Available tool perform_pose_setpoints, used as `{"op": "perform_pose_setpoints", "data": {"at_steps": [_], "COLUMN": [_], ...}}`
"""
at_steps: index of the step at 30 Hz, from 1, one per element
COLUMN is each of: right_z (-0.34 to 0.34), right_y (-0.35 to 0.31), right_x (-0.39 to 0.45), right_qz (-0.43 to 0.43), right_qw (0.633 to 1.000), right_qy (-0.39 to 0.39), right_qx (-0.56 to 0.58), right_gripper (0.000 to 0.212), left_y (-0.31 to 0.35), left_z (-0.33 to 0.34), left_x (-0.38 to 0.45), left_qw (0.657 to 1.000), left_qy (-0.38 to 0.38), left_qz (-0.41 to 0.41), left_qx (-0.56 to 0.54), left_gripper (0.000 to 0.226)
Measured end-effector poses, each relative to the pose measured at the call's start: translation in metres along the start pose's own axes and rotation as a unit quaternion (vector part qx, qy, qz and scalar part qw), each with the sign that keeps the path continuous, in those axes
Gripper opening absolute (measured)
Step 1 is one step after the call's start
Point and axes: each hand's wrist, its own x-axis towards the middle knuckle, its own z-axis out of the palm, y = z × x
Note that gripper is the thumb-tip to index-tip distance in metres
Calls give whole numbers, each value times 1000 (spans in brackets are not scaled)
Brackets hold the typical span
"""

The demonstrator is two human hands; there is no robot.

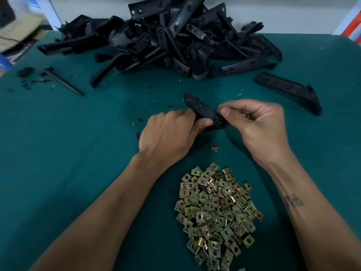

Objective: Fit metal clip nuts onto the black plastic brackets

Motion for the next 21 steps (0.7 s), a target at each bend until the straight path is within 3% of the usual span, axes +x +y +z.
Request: {"op": "perform_pose_setpoints", "data": {"at_steps": [11,21], "right_z": [-1,11], "right_y": [-2,1], "right_x": [-1,-5], "right_qz": [-12,54], "right_qw": [1000,989], "right_qy": [11,43], "right_qx": [-20,131], "right_gripper": [19,15], "left_y": [0,0], "left_z": [-1,-3], "left_x": [-1,-1], "left_qw": [1000,999], "left_qy": [-5,12], "left_qz": [3,6], "left_qx": [1,-30], "left_gripper": [64,50]}}
